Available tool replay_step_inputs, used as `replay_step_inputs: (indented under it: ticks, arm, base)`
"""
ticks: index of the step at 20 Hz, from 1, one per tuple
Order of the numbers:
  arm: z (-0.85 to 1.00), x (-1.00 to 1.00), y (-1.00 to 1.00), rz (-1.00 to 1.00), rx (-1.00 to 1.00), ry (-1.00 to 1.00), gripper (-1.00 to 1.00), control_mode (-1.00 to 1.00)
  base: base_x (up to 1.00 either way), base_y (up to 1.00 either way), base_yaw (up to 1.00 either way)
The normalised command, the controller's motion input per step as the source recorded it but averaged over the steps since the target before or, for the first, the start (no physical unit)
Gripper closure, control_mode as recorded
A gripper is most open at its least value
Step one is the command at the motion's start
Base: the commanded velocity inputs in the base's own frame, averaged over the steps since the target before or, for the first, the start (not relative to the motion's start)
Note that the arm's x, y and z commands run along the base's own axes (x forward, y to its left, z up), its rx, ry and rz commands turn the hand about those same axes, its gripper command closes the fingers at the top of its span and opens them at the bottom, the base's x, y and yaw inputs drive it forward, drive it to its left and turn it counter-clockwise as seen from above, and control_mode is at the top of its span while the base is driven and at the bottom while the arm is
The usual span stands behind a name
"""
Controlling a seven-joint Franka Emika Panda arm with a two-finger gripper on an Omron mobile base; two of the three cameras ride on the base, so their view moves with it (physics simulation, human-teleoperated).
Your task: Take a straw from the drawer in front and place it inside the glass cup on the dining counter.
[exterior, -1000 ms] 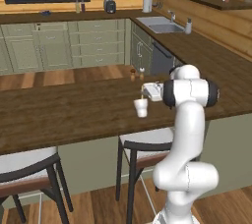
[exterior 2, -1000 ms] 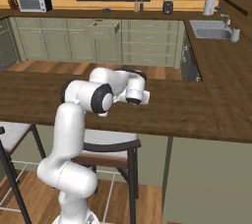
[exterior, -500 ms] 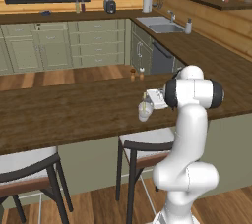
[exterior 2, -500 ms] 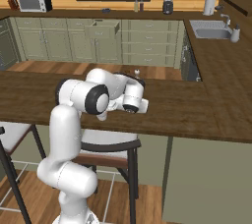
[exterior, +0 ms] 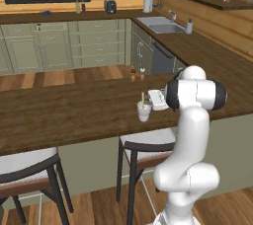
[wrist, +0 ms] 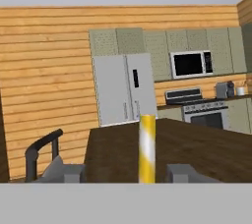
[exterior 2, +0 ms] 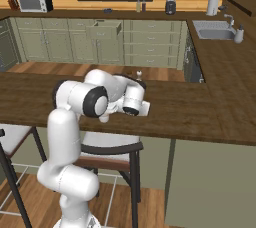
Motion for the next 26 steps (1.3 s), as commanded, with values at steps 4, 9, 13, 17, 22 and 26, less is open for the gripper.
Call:
replay_step_inputs:
  ticks: [4, 9, 13, 17, 22, 26]
  arm:
    - [0.18, 0.00, -0.01, -0.01, -0.04, -0.12, -1.00, -1.00]
    - [0.60, -0.14, 0.00, -0.01, -0.03, -0.22, -1.00, -1.00]
    - [1.00, -0.45, 0.00, -0.06, -0.11, -0.40, -1.00, -1.00]
    - [1.00, -0.40, 0.03, -0.10, -0.30, -0.47, -1.00, -1.00]
    - [0.86, -0.63, 0.39, -0.10, -0.61, -0.57, -1.00, -1.00]
    - [0.37, -0.88, 0.65, -0.03, -0.79, -0.48, -1.00, -1.00]
  base:
    - [0.00, 0.00, 0.00]
    - [0.00, 0.00, 0.00]
    - [0.00, 0.00, 0.00]
    - [0.00, 0.00, 0.00]
    - [0.00, 0.00, 0.00]
    - [0.00, 0.00, 0.00]
